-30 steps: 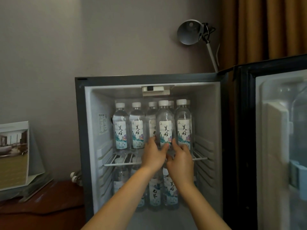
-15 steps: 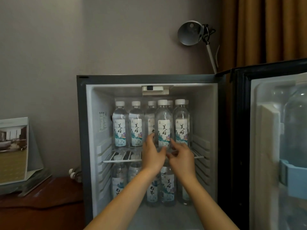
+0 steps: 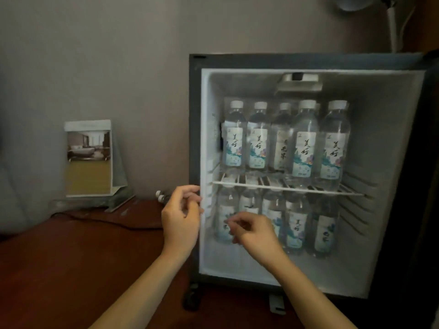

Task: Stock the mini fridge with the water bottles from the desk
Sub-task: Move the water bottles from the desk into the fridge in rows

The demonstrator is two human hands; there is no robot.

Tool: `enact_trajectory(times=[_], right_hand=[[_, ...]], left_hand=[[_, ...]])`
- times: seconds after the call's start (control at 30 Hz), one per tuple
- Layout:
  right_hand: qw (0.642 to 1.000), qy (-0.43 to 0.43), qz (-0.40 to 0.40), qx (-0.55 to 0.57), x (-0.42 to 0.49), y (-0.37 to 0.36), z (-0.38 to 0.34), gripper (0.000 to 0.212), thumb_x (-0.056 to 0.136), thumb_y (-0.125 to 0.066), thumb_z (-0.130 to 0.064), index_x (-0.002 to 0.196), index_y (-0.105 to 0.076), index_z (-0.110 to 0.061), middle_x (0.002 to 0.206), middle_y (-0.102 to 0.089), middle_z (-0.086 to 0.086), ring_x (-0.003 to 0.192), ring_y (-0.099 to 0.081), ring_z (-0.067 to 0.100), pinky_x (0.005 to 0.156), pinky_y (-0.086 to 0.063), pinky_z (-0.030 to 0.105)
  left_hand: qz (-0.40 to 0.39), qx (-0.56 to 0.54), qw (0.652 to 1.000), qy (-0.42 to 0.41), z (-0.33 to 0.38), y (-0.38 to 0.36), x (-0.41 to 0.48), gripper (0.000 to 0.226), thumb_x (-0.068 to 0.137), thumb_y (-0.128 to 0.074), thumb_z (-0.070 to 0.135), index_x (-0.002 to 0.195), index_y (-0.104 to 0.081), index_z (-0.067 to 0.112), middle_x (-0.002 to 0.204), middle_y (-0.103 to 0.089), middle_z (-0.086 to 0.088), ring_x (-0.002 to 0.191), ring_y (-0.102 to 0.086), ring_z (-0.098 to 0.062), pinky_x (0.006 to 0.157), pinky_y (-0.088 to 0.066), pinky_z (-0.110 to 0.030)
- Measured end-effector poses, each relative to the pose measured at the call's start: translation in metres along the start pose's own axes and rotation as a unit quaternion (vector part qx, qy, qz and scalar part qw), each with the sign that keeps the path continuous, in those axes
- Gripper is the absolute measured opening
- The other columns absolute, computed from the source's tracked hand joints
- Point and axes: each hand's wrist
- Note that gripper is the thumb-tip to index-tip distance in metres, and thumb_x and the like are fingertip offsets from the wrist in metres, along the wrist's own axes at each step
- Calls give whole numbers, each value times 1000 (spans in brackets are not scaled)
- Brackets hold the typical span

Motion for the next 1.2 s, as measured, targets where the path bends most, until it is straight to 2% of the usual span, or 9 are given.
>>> enact_trajectory(times=[0.13, 0.27, 0.4, 0.57, 0.7, 0.87, 0.97, 1.1, 1.2], right_hand=[[985, -9, -172, -22, 6, -72, -22, 14, 93, -53, -11, 93, -67, -12, 69, -60, -3, 61, -57, 7, 58, -47, 14], [956, 38, -221, -188, 44, -147, -31, 29, 93, -50, -18, 121, -59, -13, 112, -65, 8, 106, -60, 23, 84, -46, 27], [926, -55, -173, -330, 112, -218, -14, 49, 90, -51, -16, 134, -35, -3, 139, -39, 20, 128, -39, 37, 100, -38, 40], [902, -173, -67, -390, 202, -272, 61, 52, 96, -40, -15, 142, -23, -2, 149, -23, 20, 139, -20, 39, 112, -23, 46], [878, -188, -9, -440, 259, -281, 110, 55, 98, -32, -13, 147, -11, -3, 155, -12, 17, 144, -3, 36, 115, -8, 49], [857, -180, -22, -482, 306, -283, 141, 68, 89, -54, -24, 145, -20, -6, 151, -25, 14, 141, -18, 35, 112, -10, 56], [852, -139, 2, -504, 313, -284, 149, 53, 91, -54, -17, 139, -34, -9, 143, -38, 13, 132, -34, 32, 110, -22, 53], [891, -160, 54, -422, 301, -287, 138, 48, 92, -55, -20, 135, -40, -6, 140, -40, 15, 129, -40, 31, 107, -30, 41], [924, -185, 43, -333, 270, -294, 108, 80, 73, -77, -39, 135, -39, -6, 140, -40, 15, 129, -41, 30, 106, -34, 39]], left_hand=[[63, 39, 994, 81, -58, 58, 12, 38, 91, -43, -4, 88, -53, 32, 76, -58, 2, 54, -58, -4, 60, -49, -36], [108, 77, 975, 179, -127, 97, 31, 26, 90, -45, -3, 96, -53, 21, 81, -58, 1, 55, -59, -4, 66, -49, -43], [102, 102, 951, 274, -201, 110, 52, 21, 89, -48, 5, 97, -51, 25, 83, -58, 2, 84, -63, -35, 79, -52, -52], [49, 118, 951, 281, -253, 109, 67, 20, 90, -48, 8, 100, -51, 26, 87, -56, 7, 90, -62, -30, 82, -52, -52], [20, 133, 962, 238, -269, 119, 72, 20, 92, -48, 10, 103, -53, 26, 93, -59, 3, 88, -62, -24, 78, -53, -47], [-11, 138, 971, 196, -273, 117, 68, 20, 91, -49, 11, 100, -52, 28, 92, -57, 7, 87, -62, -21, 73, -49, -40], [10, 127, 969, 210, -278, 119, 72, 22, 90, -50, 11, 97, -53, 31, 91, -58, 9, 87, -61, -22, 75, -53, -45], [22, 118, 964, 236, -282, 122, 72, 23, 88, -50, 12, 95, -53, 34, 91, -57, 10, 90, -61, -23, 80, -53, -49], [21, 94, 959, 268, -279, 122, 72, 20, 89, -51, 14, 104, -53, 28, 93, -56, 10, 91, -62, -22, 83, -53, -47]])
Point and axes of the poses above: each hand's wrist, its own x-axis towards the middle knuckle, its own y-axis out of the back of the hand, z = x × y
